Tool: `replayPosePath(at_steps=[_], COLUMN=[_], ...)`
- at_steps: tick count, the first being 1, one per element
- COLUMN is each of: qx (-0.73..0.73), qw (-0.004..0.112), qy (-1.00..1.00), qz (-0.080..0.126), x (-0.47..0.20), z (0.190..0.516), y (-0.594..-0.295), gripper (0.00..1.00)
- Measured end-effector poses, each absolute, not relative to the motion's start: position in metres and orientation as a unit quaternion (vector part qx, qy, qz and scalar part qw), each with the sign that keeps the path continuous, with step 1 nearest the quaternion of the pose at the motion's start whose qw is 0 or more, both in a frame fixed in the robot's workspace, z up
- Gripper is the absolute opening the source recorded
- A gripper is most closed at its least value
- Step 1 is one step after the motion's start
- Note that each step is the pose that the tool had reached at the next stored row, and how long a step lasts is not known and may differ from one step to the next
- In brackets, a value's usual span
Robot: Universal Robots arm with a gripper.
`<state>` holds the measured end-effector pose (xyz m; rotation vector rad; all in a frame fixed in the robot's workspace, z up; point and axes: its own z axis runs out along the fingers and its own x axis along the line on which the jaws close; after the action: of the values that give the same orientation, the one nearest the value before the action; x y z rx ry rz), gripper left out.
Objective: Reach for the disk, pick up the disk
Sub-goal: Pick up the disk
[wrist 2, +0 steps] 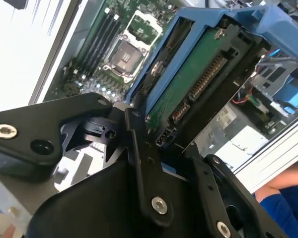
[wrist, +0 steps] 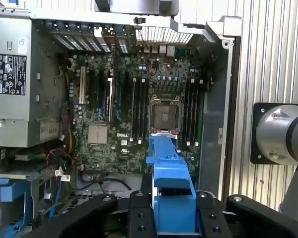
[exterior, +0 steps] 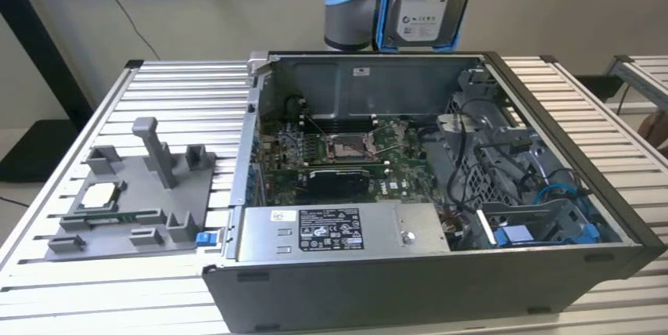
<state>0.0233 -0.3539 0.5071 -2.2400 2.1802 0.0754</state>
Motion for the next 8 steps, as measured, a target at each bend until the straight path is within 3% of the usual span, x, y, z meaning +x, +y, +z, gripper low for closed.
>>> replayPosePath(at_steps=[8], qx=[-0.716], qw=[0.007], qy=[0.697], qz=[0.025], x=[0.056], z=[0.506], y=[-0.361], gripper=[0.00])
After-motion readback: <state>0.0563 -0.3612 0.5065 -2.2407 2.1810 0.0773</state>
